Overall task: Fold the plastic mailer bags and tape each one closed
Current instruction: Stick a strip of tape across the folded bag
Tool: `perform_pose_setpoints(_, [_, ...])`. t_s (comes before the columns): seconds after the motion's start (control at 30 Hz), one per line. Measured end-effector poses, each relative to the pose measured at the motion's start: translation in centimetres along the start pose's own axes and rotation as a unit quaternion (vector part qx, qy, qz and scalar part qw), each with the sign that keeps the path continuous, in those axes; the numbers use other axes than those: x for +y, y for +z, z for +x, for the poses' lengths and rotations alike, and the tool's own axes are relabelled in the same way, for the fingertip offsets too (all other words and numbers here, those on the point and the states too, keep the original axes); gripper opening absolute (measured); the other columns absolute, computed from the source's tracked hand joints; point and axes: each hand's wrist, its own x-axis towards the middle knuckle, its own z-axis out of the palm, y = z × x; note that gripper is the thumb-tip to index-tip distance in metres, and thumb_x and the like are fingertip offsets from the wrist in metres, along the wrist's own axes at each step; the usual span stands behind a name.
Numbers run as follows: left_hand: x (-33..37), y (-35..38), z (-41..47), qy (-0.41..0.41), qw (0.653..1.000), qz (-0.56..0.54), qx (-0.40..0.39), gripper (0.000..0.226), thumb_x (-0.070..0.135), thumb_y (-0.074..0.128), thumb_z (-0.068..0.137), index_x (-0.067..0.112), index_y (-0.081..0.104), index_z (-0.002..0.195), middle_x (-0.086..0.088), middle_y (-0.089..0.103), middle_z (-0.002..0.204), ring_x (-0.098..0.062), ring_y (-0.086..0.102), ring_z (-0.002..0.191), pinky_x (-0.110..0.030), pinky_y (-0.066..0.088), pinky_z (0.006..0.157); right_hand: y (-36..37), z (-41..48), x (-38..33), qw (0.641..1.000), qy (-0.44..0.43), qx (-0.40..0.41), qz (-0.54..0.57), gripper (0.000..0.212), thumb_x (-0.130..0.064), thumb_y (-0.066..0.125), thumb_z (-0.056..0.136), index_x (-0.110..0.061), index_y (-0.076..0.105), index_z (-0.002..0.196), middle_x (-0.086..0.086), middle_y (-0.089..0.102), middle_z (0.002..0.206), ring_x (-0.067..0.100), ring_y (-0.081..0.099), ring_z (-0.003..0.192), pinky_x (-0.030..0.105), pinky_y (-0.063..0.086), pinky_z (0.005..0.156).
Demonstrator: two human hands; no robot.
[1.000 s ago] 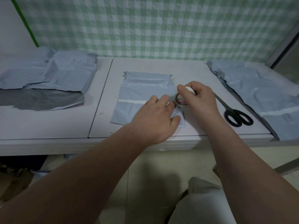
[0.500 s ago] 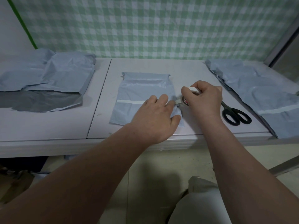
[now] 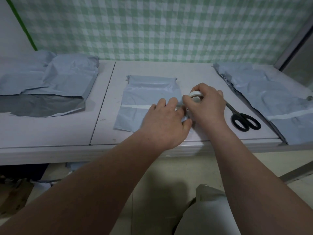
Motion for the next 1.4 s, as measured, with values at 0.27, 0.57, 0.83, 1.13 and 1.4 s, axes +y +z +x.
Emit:
perform_pose_setpoints(0.27, [0.0, -0.6, -0.7, -0.025, 1.0, -0.014, 0.012, 0.049, 0.045, 0.022, 0.097, 0.015, 0.049, 0.125, 0.001, 0.027, 0.096, -0.017, 0.024, 0.086, -0.037, 0.035, 0.091, -0.1, -0.1, -0.3, 0.994, -0.028, -0.008, -0.106, 0.022, -0.034, 0.065, 0.075, -0.024, 0.057, 0.093, -0.006, 0.051, 0.085, 0.017, 0.032, 0.088, 0.031, 0.026, 0.077])
perform_pose_setpoints(0.57, [-3.5, -1.5, -2.8, -0.087, 0.996, -0.011, 0.016, 0.041, 0.042, 0.022, 0.097, 0.014, 0.05, 0.108, 0.0, 0.031, 0.094, -0.019, 0.027, 0.084, -0.04, 0.036, 0.091, 0.0, -0.4, -0.4, 0.992, -0.033, -0.005, -0.121, 0.022, -0.031, 0.064, 0.074, -0.021, 0.057, 0.092, -0.003, 0.054, 0.085, 0.018, 0.032, 0.087, 0.032, 0.024, 0.076])
perform_pose_setpoints(0.83, [-6.2, -2.2, -4.6, -0.141, 0.99, 0.007, 0.011, 0.035, 0.04, 0.02, 0.096, 0.017, 0.046, 0.094, 0.002, 0.031, 0.092, -0.018, 0.028, 0.084, -0.044, 0.032, 0.099, 0.0, -0.4, -0.7, 0.99, -0.031, -0.005, -0.14, 0.022, -0.031, 0.066, 0.074, -0.021, 0.057, 0.092, 0.001, 0.058, 0.087, 0.019, 0.033, 0.087, 0.032, 0.024, 0.076])
perform_pose_setpoints(1.13, [-7.4, -2.5, -5.6, -0.178, 0.983, 0.054, 0.004, 0.04, 0.041, 0.022, 0.096, 0.013, 0.05, 0.102, -0.002, 0.043, 0.105, -0.023, 0.041, 0.102, -0.042, 0.034, 0.094, -0.3, -0.7, -0.5, 0.993, -0.019, 0.003, -0.12, 0.027, -0.036, 0.064, 0.075, -0.019, 0.057, 0.095, 0.003, 0.058, 0.088, 0.021, 0.034, 0.089, 0.033, 0.03, 0.073])
perform_pose_setpoints(1.4, [-7.1, -4.3, -3.6, -0.119, 0.986, 0.027, 0.115, 0.03, 0.009, 0.047, 0.094, 0.015, 0.038, 0.066, 0.001, 0.034, 0.067, -0.02, 0.035, 0.076, -0.033, 0.027, 0.059, -0.8, -1.0, -0.1, 0.999, 0.032, -0.004, -0.018, 0.033, -0.044, 0.061, 0.08, -0.018, 0.055, 0.1, 0.001, 0.059, 0.095, 0.021, 0.035, 0.1, 0.032, 0.03, 0.068])
